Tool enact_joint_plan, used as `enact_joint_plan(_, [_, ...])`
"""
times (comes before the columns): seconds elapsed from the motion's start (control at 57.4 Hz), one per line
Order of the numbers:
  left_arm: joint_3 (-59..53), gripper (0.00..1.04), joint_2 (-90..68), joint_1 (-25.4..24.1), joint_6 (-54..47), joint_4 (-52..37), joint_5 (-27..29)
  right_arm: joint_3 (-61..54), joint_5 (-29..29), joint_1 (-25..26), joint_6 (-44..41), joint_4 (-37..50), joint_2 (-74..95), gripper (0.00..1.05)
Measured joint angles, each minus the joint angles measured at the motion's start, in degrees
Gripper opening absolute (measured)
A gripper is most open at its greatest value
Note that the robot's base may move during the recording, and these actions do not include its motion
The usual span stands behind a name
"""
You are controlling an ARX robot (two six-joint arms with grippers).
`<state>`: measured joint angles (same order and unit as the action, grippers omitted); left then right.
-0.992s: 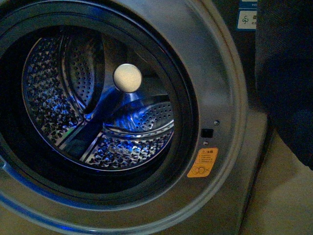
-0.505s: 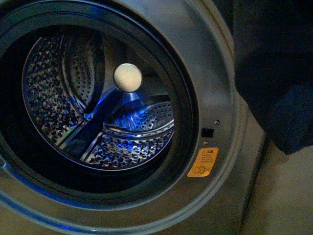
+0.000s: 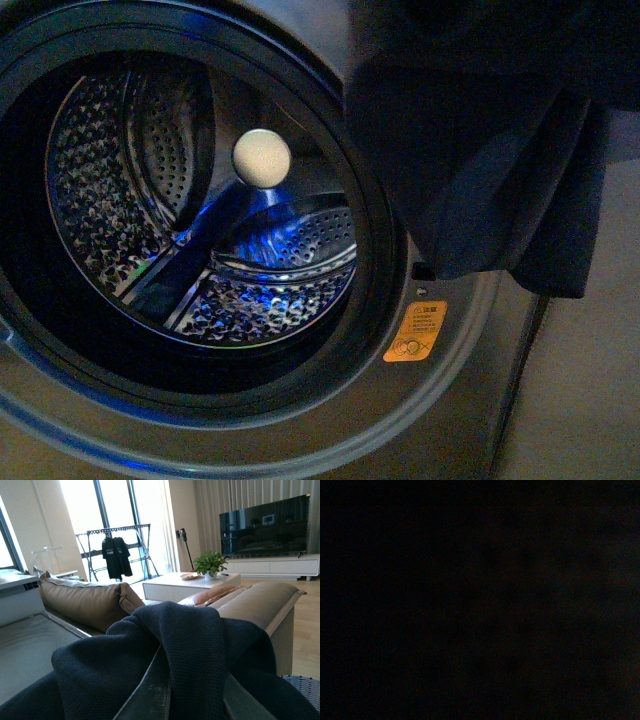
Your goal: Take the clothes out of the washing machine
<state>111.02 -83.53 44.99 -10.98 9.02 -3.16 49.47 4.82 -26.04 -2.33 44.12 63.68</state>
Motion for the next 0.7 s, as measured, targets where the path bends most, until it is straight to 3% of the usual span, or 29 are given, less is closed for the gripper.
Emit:
enact_joint_plan(0.209, [0.2, 0.44, 0.0, 0.0, 0.02, 0.0, -0.04, 0.04, -1.84, 2.67, -1.42, 3.39, -0.04, 0.42])
enact_joint_plan(0.366, [0.55, 0.78, 0.04, 0.0, 0.02, -0.02, -0.2, 1.79, -1.53, 11.1, -0.61, 4.33, -1.51, 0.12])
enact_joint_plan(0.505, [0.57, 0.99, 0.04, 0.0, 0.0, -0.02, -0.24, 4.39, 2.38, 19.43, 1.73, 1.97, -3.63, 0.09])
enact_joint_plan(0.592, [0.57, 0.98, 0.04, 0.0, 0.0, -0.02, -0.24, 5.95, 5.53, 25.33, 3.43, 0.35, -4.83, 0.09])
enact_joint_plan(0.696, [0.59, 0.98, 0.04, 0.0, 0.0, -0.02, -0.24, 8.46, 12.72, 39.01, 8.33, -1.18, -5.75, 0.09])
